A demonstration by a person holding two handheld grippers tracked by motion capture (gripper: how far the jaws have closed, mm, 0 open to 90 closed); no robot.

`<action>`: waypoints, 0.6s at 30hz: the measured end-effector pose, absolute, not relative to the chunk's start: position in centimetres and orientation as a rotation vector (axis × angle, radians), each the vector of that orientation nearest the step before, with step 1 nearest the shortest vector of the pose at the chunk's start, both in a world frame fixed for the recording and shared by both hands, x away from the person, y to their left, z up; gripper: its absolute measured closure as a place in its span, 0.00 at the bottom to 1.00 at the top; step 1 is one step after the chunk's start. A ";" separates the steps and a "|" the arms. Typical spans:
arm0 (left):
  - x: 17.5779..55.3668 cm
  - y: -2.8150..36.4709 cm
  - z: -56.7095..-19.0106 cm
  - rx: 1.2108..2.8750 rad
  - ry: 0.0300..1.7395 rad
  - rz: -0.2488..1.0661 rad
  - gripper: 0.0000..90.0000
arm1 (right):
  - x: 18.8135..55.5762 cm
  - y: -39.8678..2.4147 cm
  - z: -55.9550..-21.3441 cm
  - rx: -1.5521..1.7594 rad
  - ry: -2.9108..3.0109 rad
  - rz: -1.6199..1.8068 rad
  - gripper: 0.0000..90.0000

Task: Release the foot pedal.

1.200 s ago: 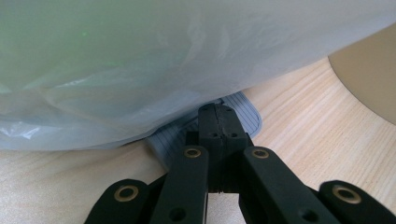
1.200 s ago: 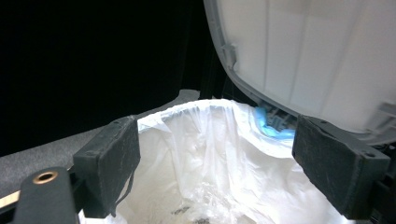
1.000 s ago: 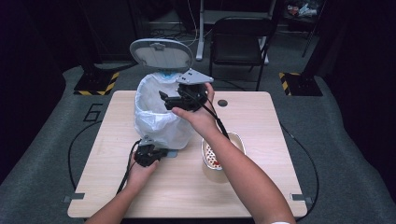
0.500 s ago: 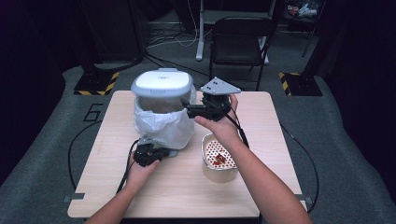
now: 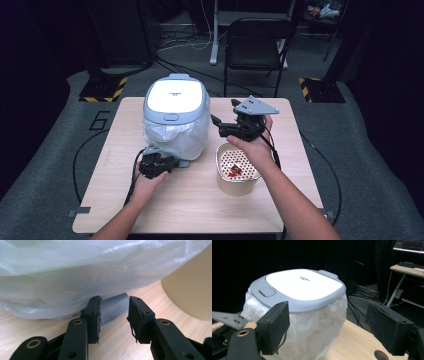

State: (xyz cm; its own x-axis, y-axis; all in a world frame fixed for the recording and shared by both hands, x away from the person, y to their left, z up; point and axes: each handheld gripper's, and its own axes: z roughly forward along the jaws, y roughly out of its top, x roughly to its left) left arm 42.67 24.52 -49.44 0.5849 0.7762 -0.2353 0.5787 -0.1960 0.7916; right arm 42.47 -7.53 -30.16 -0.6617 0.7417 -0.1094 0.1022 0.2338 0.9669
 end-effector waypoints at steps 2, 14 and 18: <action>42.6 24.8 -49.3 1.888 1.096 0.275 0.68 | 42.2 -8.2 -30.5 0.784 1.939 1.457 0.21; 42.5 25.7 -48.5 1.878 1.114 0.336 0.62 | 40.5 -12.3 -32.1 0.831 1.873 1.457 0.27; 42.3 26.1 -48.1 1.883 1.122 0.346 0.60 | 39.7 -14.4 -33.4 0.906 1.833 1.450 0.28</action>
State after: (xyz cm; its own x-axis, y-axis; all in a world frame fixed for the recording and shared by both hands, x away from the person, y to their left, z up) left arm 42.34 26.13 -48.06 0.5509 0.8125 -0.1906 0.5640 -0.1941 0.8027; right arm 39.73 -14.36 -33.45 -0.5691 0.8203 -0.0568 0.1335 0.1604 0.9780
